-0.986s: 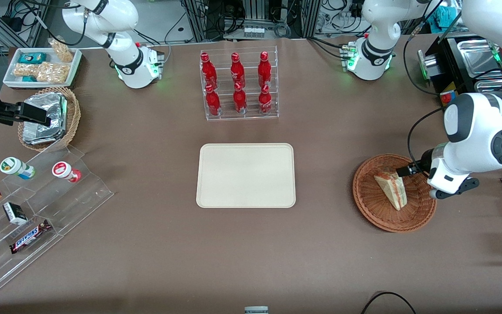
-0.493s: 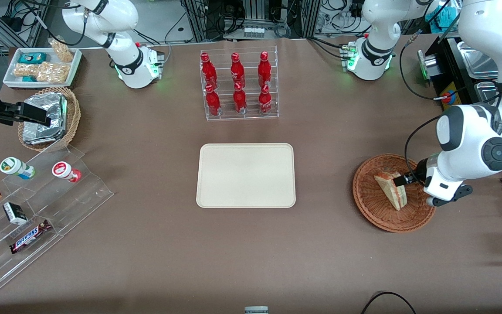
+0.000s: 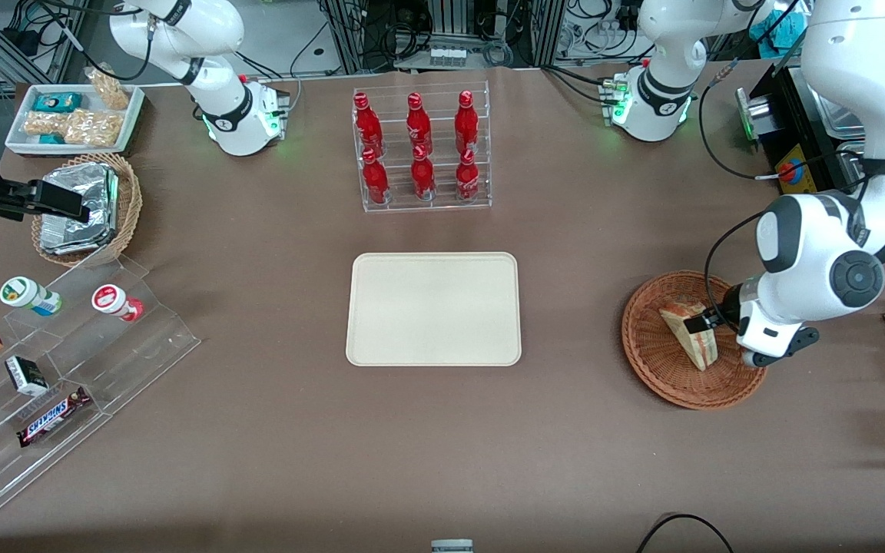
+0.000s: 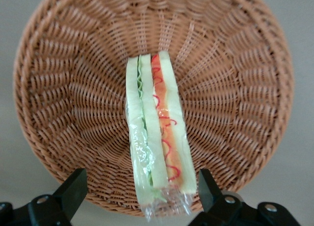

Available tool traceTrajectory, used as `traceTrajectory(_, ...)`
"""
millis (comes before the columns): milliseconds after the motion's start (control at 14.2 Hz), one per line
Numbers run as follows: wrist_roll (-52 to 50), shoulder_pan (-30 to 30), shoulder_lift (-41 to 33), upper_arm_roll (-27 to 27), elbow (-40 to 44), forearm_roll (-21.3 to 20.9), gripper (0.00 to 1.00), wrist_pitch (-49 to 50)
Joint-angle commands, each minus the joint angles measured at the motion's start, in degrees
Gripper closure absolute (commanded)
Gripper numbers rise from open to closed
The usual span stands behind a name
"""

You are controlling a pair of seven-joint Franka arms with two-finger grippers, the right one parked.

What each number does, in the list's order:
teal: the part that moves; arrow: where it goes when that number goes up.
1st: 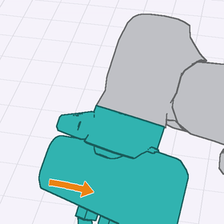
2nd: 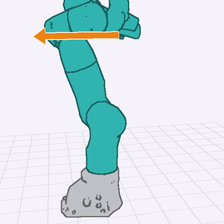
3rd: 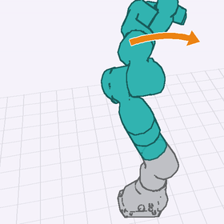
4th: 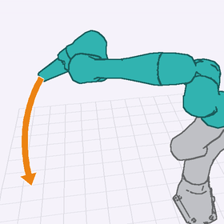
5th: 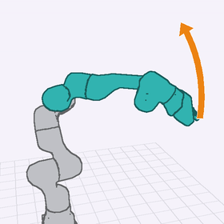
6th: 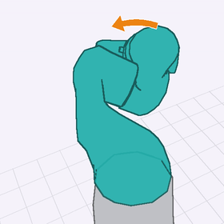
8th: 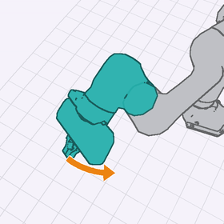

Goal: Place sandwich from basket to tray
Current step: 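Lower the left gripper and close it on the sandwich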

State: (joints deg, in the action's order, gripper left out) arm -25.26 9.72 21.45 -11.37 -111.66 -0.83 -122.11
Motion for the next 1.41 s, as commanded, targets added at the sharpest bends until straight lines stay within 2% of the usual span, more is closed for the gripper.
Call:
traceTrajectory(0,-1.0,0.0,0.5,-0.2,-1.2,-0.1,0.0,-1.1)
traceTrajectory(1338,-0.8,0.0,4.4,-0.2,-0.8,-0.6,0.0,-3.7)
